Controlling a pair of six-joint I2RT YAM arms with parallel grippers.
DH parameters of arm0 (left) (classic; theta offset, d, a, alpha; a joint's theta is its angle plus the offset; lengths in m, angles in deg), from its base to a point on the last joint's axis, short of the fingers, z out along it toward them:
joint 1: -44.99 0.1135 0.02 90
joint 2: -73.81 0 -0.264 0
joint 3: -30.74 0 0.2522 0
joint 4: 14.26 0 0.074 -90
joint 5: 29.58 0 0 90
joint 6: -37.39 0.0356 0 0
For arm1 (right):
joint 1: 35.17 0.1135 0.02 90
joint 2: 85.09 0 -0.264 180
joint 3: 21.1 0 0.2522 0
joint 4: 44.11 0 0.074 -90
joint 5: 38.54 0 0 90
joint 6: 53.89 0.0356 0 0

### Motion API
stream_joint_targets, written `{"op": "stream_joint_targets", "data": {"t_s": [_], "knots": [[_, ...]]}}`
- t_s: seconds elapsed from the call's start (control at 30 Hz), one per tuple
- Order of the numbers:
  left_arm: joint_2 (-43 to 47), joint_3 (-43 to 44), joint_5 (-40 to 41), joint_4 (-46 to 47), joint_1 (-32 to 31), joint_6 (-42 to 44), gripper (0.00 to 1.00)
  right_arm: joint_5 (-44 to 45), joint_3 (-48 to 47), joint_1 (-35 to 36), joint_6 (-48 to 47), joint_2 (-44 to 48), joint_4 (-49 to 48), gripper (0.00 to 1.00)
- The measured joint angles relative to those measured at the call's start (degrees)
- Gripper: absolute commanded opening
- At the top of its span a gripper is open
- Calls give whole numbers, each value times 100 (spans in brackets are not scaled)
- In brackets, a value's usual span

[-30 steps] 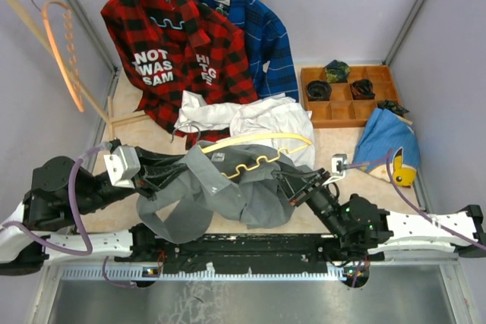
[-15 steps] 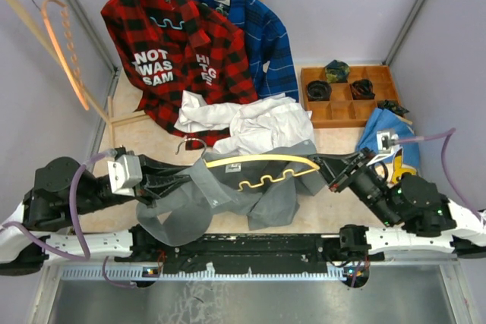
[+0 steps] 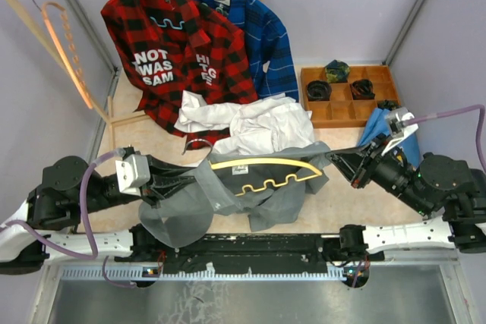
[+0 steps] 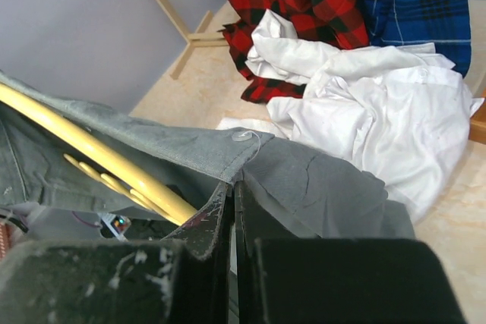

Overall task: Place the shirt on the hanger
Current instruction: Hang the shirt on the hanger.

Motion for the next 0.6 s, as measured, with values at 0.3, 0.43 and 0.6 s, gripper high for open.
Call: {"op": "stream_joint_targets", "data": {"t_s": [0.3, 0.43, 0.6], "knots": [[13, 0, 149, -20, -22, 81, 0, -168, -1078, 0, 208, -920, 1565, 0], [42, 13, 199, -87, -22, 166, 0, -131, -1084, 0, 315, -1233, 2000, 0], [44, 107, 256, -267, -22, 234, 0, -101, -1119, 0, 393, -1353, 2168, 0]]}}
